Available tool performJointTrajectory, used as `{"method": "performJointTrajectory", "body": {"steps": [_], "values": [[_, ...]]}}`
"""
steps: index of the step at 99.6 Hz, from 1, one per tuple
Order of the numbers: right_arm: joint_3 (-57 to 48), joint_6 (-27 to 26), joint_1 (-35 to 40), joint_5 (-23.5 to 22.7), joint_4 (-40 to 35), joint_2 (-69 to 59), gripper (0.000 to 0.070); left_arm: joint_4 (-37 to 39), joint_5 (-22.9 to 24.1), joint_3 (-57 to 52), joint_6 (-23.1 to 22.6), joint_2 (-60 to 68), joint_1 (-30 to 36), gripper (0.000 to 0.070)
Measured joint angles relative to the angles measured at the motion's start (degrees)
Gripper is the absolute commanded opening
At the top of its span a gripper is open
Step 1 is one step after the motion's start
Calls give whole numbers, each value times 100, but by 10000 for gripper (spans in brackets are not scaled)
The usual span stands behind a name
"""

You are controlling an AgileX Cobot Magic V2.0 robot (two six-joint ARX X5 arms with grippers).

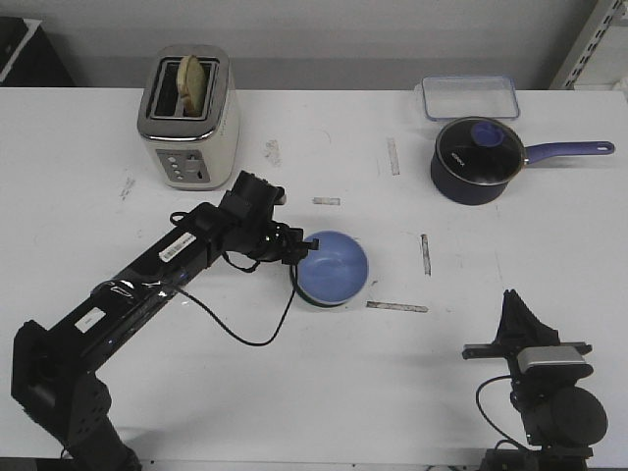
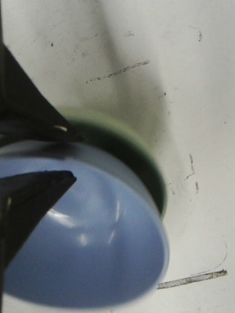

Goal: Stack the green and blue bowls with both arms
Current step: 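Release the blue bowl and retract the left gripper to rest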

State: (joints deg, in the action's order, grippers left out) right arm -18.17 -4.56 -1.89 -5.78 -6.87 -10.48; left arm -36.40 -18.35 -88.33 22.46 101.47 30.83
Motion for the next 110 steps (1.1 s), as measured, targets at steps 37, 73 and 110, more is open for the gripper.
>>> {"method": "performJointTrajectory", "body": {"steps": [37,73,110], "values": [[0,0,0,0,0,0,13,0,0,0,-37,-4,76,415],[0,0,0,-2,0,0,12,417,385,205,-769,-901,7,403],[0,0,0,0,0,0,13,3442,671,2977,-1541,-3235,-656,61]]}}
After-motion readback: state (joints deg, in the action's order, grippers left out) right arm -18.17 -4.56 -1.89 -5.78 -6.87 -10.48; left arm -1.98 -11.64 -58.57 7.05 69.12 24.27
